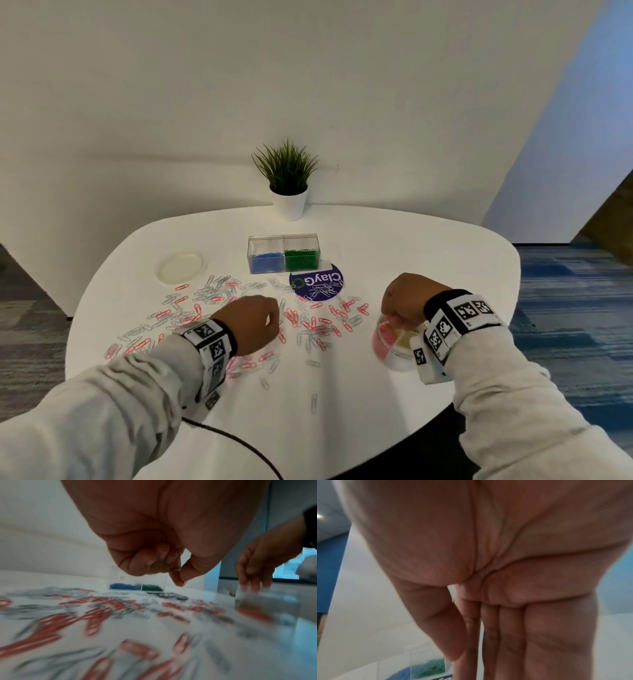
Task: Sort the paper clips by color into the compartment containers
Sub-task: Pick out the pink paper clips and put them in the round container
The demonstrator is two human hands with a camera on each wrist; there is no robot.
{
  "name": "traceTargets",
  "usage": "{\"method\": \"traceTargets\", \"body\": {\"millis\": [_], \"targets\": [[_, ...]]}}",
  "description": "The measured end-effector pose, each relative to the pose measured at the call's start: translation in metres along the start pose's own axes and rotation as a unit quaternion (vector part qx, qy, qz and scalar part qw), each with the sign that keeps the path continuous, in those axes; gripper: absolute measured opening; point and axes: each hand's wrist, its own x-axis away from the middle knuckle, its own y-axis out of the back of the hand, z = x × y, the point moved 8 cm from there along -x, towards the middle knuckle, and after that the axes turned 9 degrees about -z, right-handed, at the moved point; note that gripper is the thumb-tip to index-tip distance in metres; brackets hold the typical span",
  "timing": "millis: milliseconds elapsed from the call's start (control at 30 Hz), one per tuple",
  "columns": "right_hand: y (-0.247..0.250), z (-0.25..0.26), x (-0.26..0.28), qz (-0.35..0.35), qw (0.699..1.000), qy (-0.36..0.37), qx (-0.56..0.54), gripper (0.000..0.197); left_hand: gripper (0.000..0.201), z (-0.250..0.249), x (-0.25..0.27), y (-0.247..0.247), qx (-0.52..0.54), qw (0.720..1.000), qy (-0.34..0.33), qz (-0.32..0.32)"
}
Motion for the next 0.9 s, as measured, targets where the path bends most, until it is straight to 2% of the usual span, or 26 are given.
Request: {"method": "traceTargets", "body": {"millis": [100,133,167,233,300,400,533,733,900], "targets": [[0.005,0.005,0.004,0.017,1.000,0.010,0.002,0.019,0.016,-0.021,-0.014,0.009,0.072,0.997,0.011,0.005],[0.006,0.004,0.007,0.031,0.999,-0.008,-0.003,0.020,0.017,-0.033,-0.018,0.012,0.087,0.996,0.007,0.011],[0.010,0.004,0.008,0.027,1.000,-0.005,0.004,0.020,0.018,-0.046,-0.022,0.014,0.102,0.995,0.004,0.019],[0.023,-0.001,0.006,-0.028,0.998,0.013,0.059,0.020,0.018,-0.075,-0.032,0.015,0.126,0.991,-0.015,0.036],[0.028,-0.013,0.003,-0.060,0.991,0.018,0.117,0.024,0.019,-0.106,-0.043,0.014,0.125,0.990,-0.045,0.042],[0.019,-0.034,-0.003,-0.054,0.982,0.022,0.181,0.025,0.022,-0.147,-0.055,0.009,0.128,0.988,-0.071,0.048],[0.013,-0.037,-0.007,-0.046,0.979,0.030,0.199,0.020,0.023,-0.194,-0.059,-0.006,0.086,0.984,-0.132,0.084],[0.005,-0.033,-0.004,-0.006,0.982,0.032,0.184,0.023,0.030,-0.208,-0.048,-0.019,-0.035,0.978,-0.188,0.089],[-0.013,-0.040,0.005,0.112,0.992,-0.021,0.054,0.022,0.032,-0.186,-0.033,-0.008,0.005,0.974,-0.206,0.090]]}}
